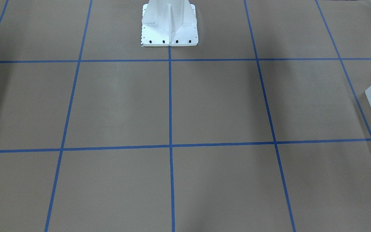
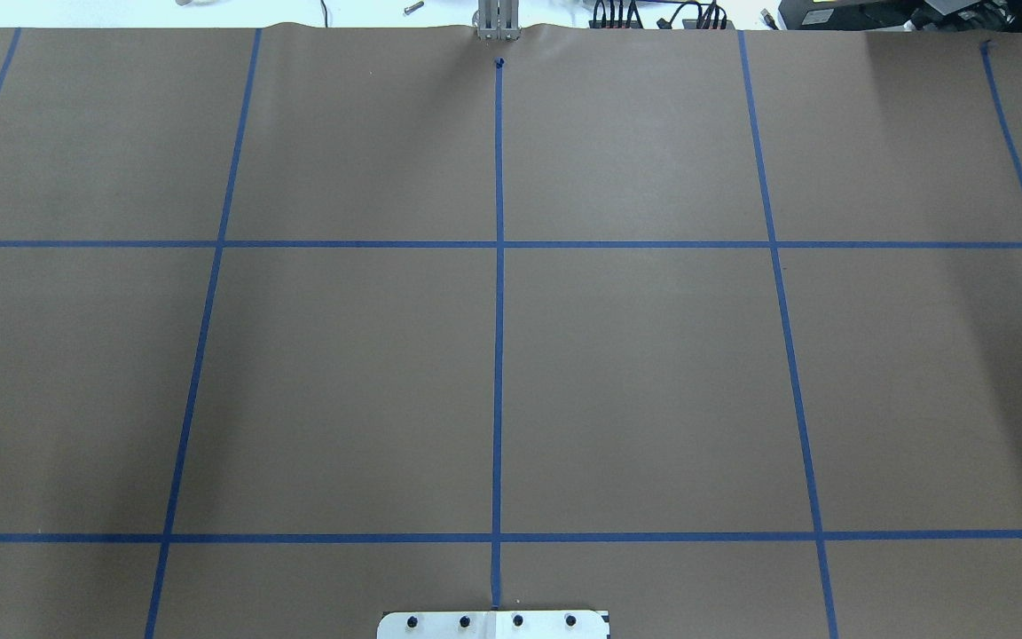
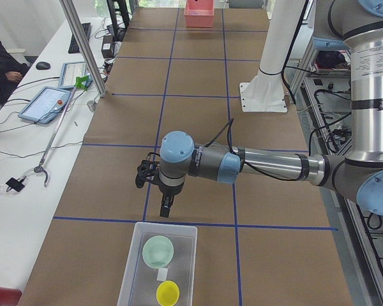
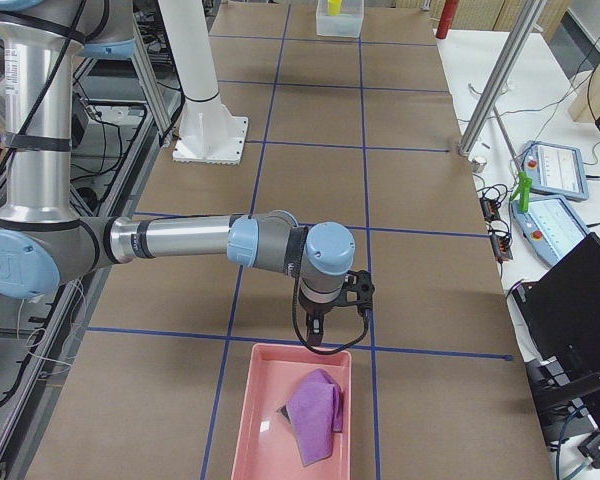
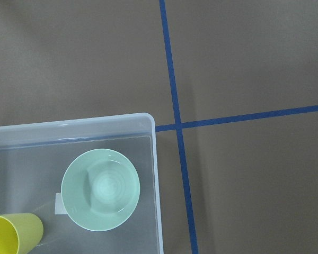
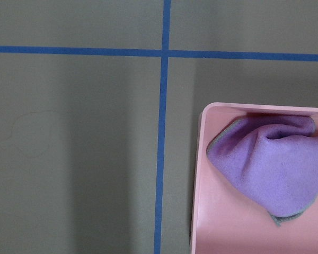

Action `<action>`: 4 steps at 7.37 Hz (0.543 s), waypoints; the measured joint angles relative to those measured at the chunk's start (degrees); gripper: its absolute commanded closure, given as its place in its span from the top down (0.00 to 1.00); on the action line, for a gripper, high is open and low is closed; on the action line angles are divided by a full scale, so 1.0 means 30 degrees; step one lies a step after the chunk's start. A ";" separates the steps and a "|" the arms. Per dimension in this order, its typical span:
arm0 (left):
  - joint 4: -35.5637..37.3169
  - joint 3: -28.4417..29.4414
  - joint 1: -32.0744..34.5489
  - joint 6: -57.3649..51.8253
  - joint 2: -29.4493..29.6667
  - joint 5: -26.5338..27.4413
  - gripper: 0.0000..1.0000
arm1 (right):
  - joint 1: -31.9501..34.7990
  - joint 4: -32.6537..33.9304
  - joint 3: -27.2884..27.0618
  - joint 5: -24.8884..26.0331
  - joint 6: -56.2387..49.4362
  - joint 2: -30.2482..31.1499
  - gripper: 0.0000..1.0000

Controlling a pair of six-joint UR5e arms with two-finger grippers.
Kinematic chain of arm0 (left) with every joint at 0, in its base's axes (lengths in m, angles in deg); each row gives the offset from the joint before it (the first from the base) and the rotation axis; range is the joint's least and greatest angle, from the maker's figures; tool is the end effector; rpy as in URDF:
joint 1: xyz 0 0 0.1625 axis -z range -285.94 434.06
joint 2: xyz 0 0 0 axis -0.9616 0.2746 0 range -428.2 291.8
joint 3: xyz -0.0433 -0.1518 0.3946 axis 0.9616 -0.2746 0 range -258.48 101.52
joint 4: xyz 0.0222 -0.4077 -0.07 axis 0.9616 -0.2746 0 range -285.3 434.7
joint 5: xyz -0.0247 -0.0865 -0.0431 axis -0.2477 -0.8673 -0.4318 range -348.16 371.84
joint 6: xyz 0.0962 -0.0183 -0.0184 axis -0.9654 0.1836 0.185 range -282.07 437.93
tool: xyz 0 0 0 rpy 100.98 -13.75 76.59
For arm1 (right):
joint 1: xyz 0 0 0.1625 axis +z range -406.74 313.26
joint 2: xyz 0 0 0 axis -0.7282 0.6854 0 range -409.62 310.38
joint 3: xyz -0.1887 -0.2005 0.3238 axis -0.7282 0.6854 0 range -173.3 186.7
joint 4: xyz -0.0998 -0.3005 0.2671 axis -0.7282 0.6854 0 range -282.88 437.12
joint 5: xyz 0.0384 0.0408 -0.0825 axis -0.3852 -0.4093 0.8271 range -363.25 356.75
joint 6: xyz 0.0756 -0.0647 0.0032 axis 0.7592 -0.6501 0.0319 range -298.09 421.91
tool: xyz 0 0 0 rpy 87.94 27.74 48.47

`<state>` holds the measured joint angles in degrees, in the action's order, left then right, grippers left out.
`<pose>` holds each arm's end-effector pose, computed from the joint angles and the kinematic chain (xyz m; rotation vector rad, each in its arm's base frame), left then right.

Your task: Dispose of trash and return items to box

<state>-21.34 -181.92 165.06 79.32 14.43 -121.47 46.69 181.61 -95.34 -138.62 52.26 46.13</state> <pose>-0.0728 -0.4470 0.5925 0.1985 0.7534 0.0404 0.0884 -0.4314 0.6259 -0.0447 -0.8006 -0.0461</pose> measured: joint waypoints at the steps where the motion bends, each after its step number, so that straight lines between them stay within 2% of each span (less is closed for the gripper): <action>1: 0.0072 0.0076 -0.0024 -0.0020 0.0000 -0.0067 0.98 | 0.0000 -0.0003 0.0010 -0.0013 0.0012 0.0037 1.00; 4: 0.0112 0.0398 -0.0039 -0.0071 -0.0134 0.0005 0.98 | 0.0000 -0.0057 -0.0093 -0.0012 0.0004 -0.0005 1.00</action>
<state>-21.01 -180.73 164.94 79.11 14.03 -121.46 46.69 181.44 -95.62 -138.65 52.27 46.11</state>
